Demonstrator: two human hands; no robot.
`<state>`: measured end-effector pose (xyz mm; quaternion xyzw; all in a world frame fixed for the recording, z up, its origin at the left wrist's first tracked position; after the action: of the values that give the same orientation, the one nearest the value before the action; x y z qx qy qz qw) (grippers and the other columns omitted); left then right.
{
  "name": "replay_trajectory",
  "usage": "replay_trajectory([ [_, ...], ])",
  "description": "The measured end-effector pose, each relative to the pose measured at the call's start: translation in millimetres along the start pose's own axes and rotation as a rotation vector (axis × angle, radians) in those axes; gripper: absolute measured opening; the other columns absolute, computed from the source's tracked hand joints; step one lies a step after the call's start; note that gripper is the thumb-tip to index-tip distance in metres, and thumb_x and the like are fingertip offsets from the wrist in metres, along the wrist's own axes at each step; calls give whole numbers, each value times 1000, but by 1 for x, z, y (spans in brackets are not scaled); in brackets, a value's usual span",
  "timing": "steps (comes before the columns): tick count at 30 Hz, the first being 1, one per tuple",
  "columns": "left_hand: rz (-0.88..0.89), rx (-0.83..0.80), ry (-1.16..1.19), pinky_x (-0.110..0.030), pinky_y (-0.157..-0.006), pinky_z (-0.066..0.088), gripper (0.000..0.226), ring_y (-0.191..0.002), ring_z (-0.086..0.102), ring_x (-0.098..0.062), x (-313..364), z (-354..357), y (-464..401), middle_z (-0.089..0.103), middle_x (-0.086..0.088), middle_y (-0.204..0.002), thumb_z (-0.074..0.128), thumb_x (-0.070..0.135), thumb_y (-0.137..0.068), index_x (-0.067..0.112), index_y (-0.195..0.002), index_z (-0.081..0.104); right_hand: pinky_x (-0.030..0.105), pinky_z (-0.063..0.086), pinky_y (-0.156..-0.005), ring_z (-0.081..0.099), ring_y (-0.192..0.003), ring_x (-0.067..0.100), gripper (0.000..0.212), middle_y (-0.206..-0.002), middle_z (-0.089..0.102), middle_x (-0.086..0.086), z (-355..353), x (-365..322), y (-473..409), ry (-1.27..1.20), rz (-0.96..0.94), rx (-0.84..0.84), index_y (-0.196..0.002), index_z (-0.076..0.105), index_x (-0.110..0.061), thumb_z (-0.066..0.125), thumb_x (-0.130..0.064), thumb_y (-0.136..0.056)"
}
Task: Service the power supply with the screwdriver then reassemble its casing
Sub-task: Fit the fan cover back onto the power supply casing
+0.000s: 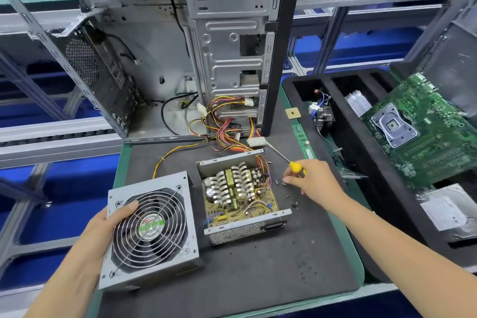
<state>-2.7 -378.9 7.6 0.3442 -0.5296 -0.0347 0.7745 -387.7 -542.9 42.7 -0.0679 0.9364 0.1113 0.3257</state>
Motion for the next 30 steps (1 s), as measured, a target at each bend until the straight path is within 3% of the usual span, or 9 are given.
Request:
replay_trajectory([
  [3, 0, -1, 4, -40, -57, 59, 40, -65, 72, -32, 0, 0, 0, 73, -22, -91, 73, 22, -68, 6, -105, 67, 33, 52, -66, 49, -53, 7, 14, -68, 60, -11, 8, 0, -9, 165, -2, 11, -71, 64, -30, 73, -28, -82],
  [8, 2, 2, 2, -41, -60, 60, 45, -67, 72, -32, 0, 1, 1, 73, -23, -96, 74, 22, -67, 5, -108, 66, 32, 51, -60, 50, -48, 8, 24, -60, 56, -7, 14, 2, -17, 149, -14, -58, -62, 59, -31, 75, -30, -80],
  [14, 4, -8, 22, -43, -64, 61, 44, -71, 72, -32, 1, 6, 6, 72, -24, -101, 73, 21, -70, 5, -111, 65, 13, 42, -46, 51, -38, 4, 16, -61, 63, -5, 21, 11, -11, 43, -32, -149, -71, 64, -19, 78, -25, -77],
  [20, 3, 5, 38, -40, -59, 60, 39, -69, 72, -32, 2, 8, 8, 73, -23, -97, 73, 20, -71, 6, -106, 66, 19, 35, -53, 48, -59, 7, 24, -66, 56, -6, 25, 4, -9, 197, -125, -211, -65, 56, -26, 76, -28, -78],
  [25, 20, 23, 44, -37, -59, 60, 41, -69, 73, -30, 3, 9, 10, 73, -21, -96, 74, 20, -70, 5, -108, 67, 24, 28, -53, 37, -53, 8, 30, -56, 42, -6, 13, -5, 0, 213, -185, -204, -65, 48, -25, 71, -29, -84],
  [30, 27, 13, 67, -36, -58, 60, 41, -70, 73, -30, 5, 11, 11, 73, -21, -98, 73, 18, -71, 3, -109, 66, 23, 25, -53, 33, -55, 12, 23, -58, 39, -4, -9, -24, 6, 223, -263, -207, -73, 58, -12, 67, -29, -86],
])
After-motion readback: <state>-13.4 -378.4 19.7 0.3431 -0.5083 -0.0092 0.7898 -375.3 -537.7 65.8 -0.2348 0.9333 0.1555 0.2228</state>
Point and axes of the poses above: each hand's wrist, its own y-axis away from the middle knuckle, its own z-axis out of the palm, x = y × z, the point moved 6 cm from there along -y, towards the middle knuckle
